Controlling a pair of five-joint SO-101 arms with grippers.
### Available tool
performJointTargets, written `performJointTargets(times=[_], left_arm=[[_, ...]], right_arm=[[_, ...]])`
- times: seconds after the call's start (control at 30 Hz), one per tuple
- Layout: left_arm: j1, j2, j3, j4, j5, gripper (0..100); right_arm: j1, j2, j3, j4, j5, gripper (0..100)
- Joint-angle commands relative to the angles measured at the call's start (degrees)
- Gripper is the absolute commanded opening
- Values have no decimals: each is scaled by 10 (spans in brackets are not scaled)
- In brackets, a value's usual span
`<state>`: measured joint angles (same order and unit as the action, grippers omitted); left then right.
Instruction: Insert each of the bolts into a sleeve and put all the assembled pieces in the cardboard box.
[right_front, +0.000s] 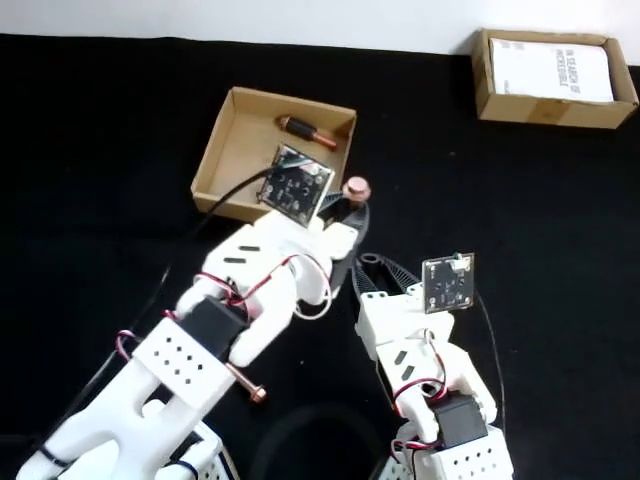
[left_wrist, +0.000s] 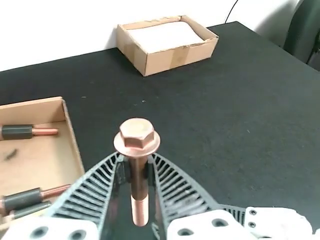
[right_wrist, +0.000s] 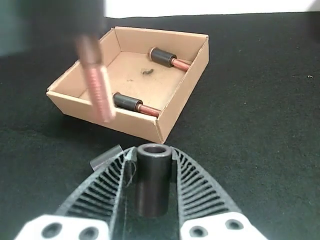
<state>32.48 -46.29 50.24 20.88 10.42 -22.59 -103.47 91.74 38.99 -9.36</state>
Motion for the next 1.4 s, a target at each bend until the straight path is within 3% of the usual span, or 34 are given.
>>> performJointTargets(times=[0.0,0.13,0.37,0.6,1.37], left_arm=[[7,29,-6,-45,2,8],[8,60,-7,-98,2,8],[19,106,-63,-98,3,8],[32,105,-93,-27,3,8],[30,65,-88,14,5,8]], right_arm=[[-5,-7,-53,-12,2,7],[-13,-7,-51,-13,2,7],[-42,-7,-51,-15,2,7],[-40,-7,-51,-15,4,7],[2,-7,-7,-59,6,7]])
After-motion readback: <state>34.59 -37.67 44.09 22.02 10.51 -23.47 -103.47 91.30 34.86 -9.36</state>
